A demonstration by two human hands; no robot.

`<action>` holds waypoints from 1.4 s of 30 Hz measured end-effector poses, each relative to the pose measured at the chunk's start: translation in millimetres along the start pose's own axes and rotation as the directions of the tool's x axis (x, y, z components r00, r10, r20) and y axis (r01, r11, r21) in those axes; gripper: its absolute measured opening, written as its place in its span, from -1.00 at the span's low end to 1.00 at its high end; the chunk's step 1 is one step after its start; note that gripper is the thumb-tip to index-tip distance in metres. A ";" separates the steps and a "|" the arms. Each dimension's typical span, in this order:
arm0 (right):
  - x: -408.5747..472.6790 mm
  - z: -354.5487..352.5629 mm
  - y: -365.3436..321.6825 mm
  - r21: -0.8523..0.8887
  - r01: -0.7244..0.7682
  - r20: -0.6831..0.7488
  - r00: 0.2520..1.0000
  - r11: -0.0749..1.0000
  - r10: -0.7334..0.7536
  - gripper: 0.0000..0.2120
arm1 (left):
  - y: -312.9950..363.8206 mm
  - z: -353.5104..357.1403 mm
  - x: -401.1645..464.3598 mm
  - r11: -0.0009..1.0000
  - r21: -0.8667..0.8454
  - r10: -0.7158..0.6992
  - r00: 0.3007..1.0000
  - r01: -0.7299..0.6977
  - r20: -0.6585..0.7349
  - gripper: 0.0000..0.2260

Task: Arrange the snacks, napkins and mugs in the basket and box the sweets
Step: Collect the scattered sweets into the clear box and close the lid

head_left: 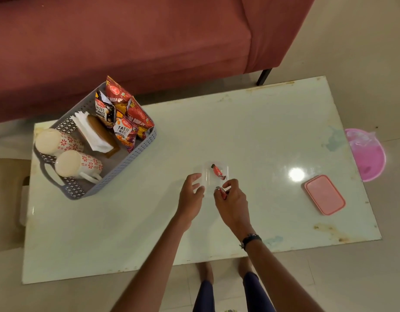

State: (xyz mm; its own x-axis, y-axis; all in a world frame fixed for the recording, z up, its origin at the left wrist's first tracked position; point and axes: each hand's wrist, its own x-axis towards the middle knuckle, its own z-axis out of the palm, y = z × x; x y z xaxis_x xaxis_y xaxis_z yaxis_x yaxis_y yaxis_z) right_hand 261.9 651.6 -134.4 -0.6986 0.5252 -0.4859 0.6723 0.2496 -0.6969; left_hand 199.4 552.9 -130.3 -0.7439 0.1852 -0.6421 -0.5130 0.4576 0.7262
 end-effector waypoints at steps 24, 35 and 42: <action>31.0 3.9 -26.9 -0.108 0.057 0.063 0.997 0.992 -0.051 -0.71 | -5.4 -2.0 -13.7 0.993 -0.119 0.014 1.000 -0.017 -0.021 -0.75; 34.1 -4.6 -14.7 0.073 0.111 -0.035 0.993 0.991 -0.108 -0.86 | -7.6 -3.3 -11.8 0.995 -0.103 0.004 1.000 -0.007 -0.026 -0.77; 23.7 -6.9 -9.6 0.053 0.124 -0.080 0.990 0.991 -0.119 -0.80 | -9.3 -3.9 -13.1 0.994 -0.106 -0.006 0.999 0.003 -0.034 -0.79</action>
State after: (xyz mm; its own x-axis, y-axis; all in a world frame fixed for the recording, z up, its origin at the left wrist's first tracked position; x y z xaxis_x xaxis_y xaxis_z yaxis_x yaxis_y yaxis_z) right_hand 240.6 667.3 -135.6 -0.7518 0.5553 -0.3556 0.5668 0.2687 -0.7788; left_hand 212.3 542.9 -127.7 -0.7545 0.1530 -0.6382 -0.5578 0.3630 0.7464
